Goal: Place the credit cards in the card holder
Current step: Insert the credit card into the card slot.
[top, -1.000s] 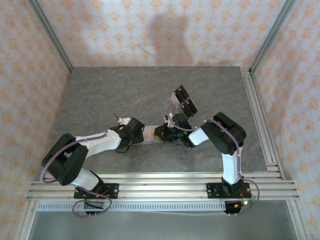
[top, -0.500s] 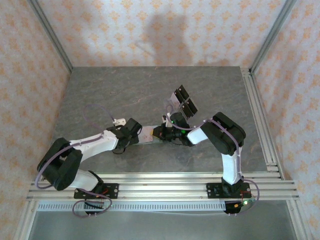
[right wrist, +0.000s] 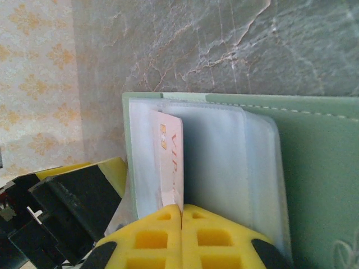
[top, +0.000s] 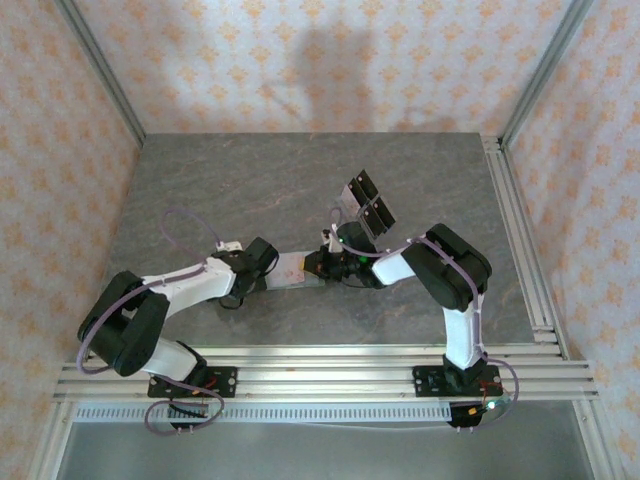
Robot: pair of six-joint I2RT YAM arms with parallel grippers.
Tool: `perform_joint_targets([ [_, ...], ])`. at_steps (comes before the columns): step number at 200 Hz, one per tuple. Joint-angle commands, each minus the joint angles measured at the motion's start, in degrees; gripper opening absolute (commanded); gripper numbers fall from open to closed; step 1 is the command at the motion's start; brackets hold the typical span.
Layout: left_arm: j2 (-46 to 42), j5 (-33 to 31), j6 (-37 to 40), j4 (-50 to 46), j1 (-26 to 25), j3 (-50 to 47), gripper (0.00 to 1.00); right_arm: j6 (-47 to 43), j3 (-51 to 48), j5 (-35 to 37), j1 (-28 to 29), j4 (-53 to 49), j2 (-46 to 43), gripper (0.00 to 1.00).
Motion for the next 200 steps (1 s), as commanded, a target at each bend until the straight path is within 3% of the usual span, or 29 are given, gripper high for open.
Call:
perform_joint_targets([
  [1, 1.42, -0.28, -1.03, 0.44, 0.19, -0.37, 1.00, -3.64, 0.70, 3.32, 0.55, -9.24, 0.85, 0.00],
  [85, 3.35, 2.24, -0.36, 3.37, -0.38, -0.60, 1.00, -6.23, 3.80, 3.00, 1.56, -14.72, 0.99, 0.00],
  [136, 3.75, 2.50, -0.40, 3.84, -0.69, -0.54, 1.00, -7.88, 3.71, 4.19, 1.43, -19.68, -4.06, 0.32],
  [163, 3.70, 2.53, -0.32, 3.95, -0.65, -0.53, 1.00, -10.64, 5.16, 5.59, 1.04, -26.69, -7.83, 0.39],
  [200, 3.70, 2.81, -0.24, 4.52, -0.73, -0.87, 1.00, -16.52, 9.94, 9.81, 0.73, -39.92, -11.51, 0.42],
])
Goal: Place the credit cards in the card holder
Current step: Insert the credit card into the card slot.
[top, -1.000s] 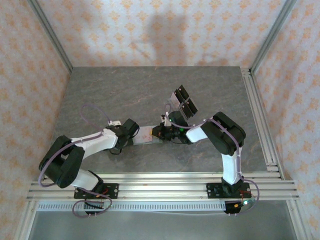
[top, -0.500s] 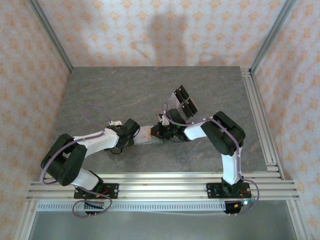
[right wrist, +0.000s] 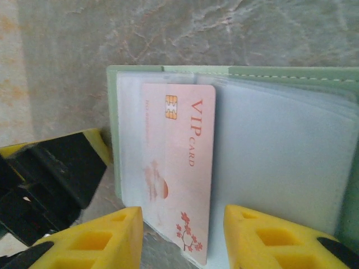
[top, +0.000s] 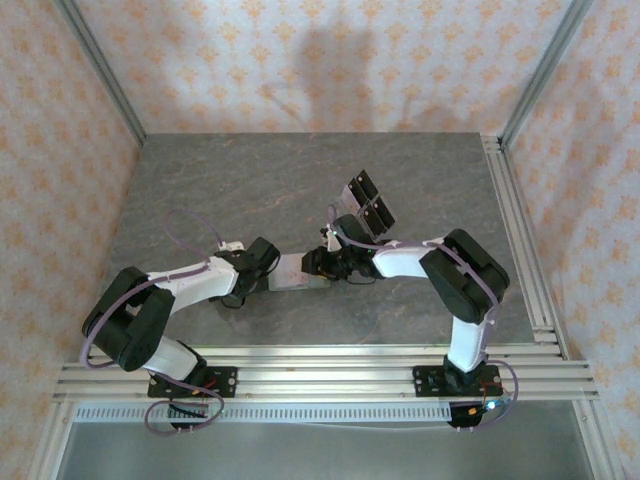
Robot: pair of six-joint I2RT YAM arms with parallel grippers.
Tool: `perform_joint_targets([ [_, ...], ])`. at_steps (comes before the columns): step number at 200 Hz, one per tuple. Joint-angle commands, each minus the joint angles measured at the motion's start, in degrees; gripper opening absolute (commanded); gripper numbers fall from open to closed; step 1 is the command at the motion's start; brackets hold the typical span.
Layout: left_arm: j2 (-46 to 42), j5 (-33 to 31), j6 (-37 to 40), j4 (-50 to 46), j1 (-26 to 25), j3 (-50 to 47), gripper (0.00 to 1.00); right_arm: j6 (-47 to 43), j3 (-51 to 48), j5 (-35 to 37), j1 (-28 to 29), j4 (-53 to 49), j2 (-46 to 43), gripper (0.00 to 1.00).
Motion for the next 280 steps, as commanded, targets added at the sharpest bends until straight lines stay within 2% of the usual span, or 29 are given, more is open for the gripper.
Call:
perform_joint_targets([
  [1, 2.09, 1.97, -0.26, 2.44, -0.69, -0.92, 1.00, -5.66, 4.13, 5.02, -0.39, -13.08, -3.50, 0.42],
  [40, 2.34, 2.38, 0.15, 3.21, -0.76, -0.89, 1.00, -11.36, 12.18, 9.84, -0.30, -26.14, -1.83, 0.26],
  [67, 2.83, 2.57, 0.84, 3.13, -0.74, -0.24, 1.00, -13.45, 16.13, 11.04, 0.12, -30.50, 0.48, 0.10],
  [84, 3.24, 2.59, 1.23, 2.99, -0.71, 0.33, 1.00, -14.06, 17.64, 11.05, 0.56, -31.36, 1.99, 0.07],
  [280, 4.20, 3.66, 1.15, 5.10, -0.74, -0.67, 1.00, -13.19, 22.34, 9.36, 4.96, -31.06, 9.57, 0.05],
])
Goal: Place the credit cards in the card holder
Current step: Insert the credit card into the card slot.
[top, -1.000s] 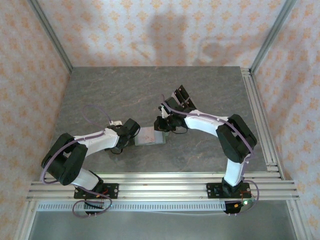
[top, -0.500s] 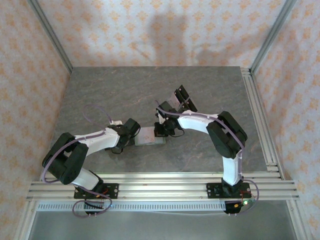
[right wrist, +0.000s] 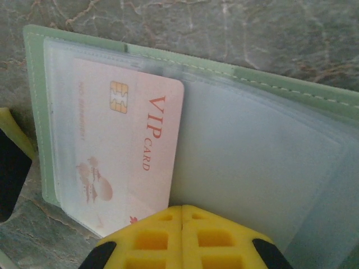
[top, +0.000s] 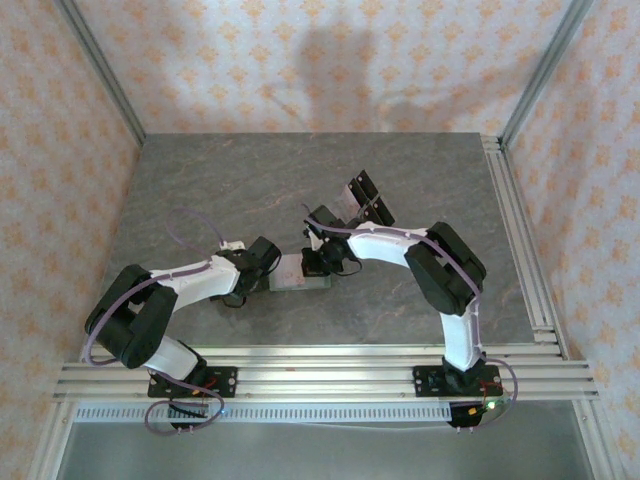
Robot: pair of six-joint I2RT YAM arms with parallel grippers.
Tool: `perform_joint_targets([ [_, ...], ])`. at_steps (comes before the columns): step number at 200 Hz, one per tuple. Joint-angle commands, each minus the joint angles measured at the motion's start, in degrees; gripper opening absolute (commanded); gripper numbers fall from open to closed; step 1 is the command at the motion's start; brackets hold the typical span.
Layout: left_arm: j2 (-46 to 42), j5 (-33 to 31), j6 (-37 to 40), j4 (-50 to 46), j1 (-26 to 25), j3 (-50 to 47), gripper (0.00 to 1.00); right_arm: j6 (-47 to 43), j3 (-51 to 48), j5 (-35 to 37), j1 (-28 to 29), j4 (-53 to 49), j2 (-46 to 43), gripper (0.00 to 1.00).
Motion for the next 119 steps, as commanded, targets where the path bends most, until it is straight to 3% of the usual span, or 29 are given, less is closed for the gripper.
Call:
perform_joint_targets([
  [1, 3.09, 3.22, 0.89, 4.64, -0.64, -1.08, 1.00, 0.14, 2.37, 0.07, 0.81, -0.83, 1.49, 0.05],
  [63, 3.59, 3.75, 0.71, 5.09, -0.77, -1.16, 1.00, -0.41, 4.81, 1.15, 1.35, -2.15, 2.28, 0.08],
  [119, 3.05, 3.55, 0.62, 4.71, -0.73, -1.23, 1.00, -0.85, -1.93, 3.76, -0.86, -1.26, -2.63, 0.08],
])
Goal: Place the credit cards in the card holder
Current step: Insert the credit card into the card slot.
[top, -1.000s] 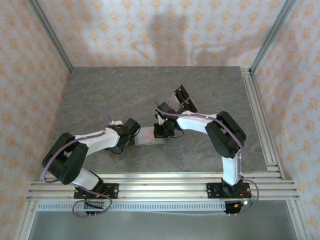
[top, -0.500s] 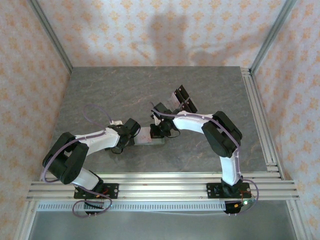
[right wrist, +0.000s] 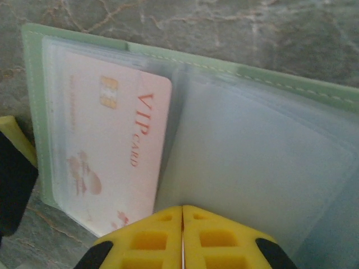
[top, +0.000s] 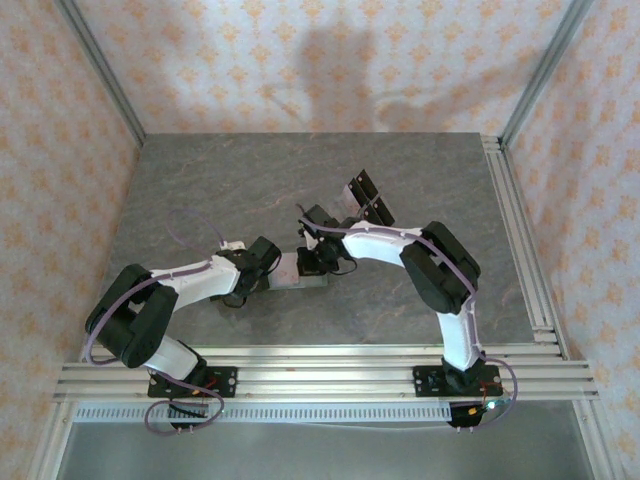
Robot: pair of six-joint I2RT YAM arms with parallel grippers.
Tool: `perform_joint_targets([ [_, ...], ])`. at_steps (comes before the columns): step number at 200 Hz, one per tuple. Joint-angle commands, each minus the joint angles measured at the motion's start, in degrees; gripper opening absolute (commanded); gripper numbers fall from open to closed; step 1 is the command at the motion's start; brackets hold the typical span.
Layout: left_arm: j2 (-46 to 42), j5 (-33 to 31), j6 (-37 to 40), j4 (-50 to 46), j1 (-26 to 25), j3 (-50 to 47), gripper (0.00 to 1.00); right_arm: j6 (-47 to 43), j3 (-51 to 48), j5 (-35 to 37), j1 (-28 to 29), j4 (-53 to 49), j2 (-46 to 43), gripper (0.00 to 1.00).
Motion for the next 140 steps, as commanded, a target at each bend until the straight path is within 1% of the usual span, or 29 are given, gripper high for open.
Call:
perform_joint_targets([
  [1, 2.81, 3.40, 0.64, 4.48, -0.71, -1.23, 1.00, -0.59, -3.58, 2.48, -1.45, -0.78, -3.87, 0.08],
  [45, 2.84, 3.45, 0.73, 4.81, -0.76, -1.67, 1.00, -0.39, -5.82, 1.79, -3.42, 0.12, -4.60, 0.07],
  [100, 2.91, 3.48, 0.78, 4.74, -0.74, -1.42, 1.00, -0.82, -0.54, 0.01, -2.65, -1.85, -5.26, 0.05],
  [140, 3.50, 3.66, 0.99, 4.72, -0.71, -1.00, 1.00, -1.10, 2.40, 0.05, -1.84, -2.69, -3.00, 0.05],
])
